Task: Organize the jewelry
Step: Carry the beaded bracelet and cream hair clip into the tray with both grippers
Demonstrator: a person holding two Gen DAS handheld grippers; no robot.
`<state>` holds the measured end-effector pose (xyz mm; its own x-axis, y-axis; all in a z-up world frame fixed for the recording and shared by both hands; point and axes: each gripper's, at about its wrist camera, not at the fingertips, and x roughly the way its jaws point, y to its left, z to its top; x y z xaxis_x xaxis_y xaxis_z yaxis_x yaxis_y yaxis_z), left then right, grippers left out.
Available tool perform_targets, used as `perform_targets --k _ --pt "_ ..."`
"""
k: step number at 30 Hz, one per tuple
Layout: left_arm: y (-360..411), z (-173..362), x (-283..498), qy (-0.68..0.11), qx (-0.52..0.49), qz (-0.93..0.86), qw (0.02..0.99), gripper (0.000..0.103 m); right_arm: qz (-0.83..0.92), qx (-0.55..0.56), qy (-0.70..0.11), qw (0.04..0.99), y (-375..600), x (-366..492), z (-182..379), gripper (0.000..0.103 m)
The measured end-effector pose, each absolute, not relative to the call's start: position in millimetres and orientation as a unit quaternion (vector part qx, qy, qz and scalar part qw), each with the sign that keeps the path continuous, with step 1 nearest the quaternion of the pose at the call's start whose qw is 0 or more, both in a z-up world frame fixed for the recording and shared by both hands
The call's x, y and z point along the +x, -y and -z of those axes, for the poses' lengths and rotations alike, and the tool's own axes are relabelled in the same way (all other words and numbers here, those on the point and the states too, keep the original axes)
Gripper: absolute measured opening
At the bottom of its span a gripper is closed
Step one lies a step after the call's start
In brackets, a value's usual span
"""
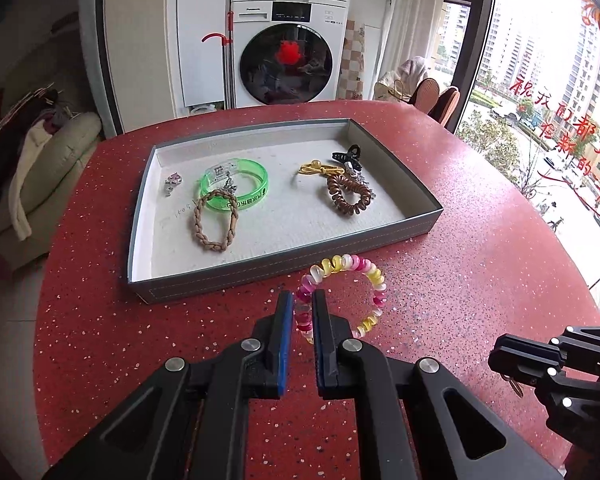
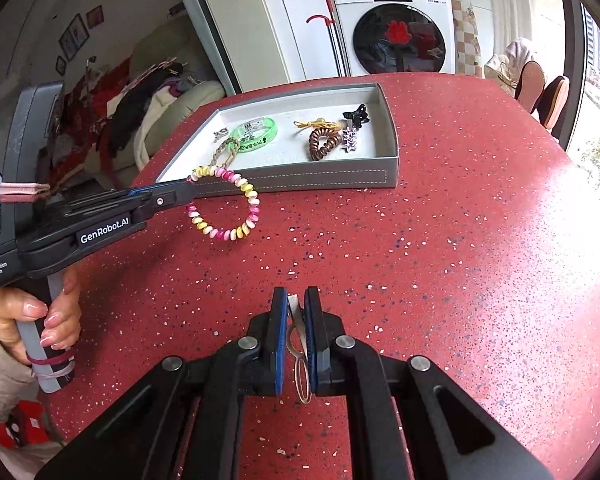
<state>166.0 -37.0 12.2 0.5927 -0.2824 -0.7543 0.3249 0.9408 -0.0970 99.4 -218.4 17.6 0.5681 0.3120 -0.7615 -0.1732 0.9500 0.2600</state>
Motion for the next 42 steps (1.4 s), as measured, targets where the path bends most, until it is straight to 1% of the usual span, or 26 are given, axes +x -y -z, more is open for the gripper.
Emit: perform_targets --k 14,29,35,42 --pt "5 -32 174 -0.401 -0.011 0.165 0.901 0.028 -0.138 0.116 -0.435 0.882 219 134 -35 0.009" --pt "-10 -62 218 -0.377 -0.013 0.145 0.915 0.028 -0.167 0.164 -0.423 0.875 214 206 -63 0.009" --pt "-7 -62 241 -0.379 -0.006 0.136 0.915 0.028 -0.173 0.169 -0.429 0.87 204 239 -60 0.009" --pt "-5 -46 267 -0.4 -0.003 0.127 0.908 0.028 -0.173 0.177 -0.442 0.862 192 271 -42 0.009"
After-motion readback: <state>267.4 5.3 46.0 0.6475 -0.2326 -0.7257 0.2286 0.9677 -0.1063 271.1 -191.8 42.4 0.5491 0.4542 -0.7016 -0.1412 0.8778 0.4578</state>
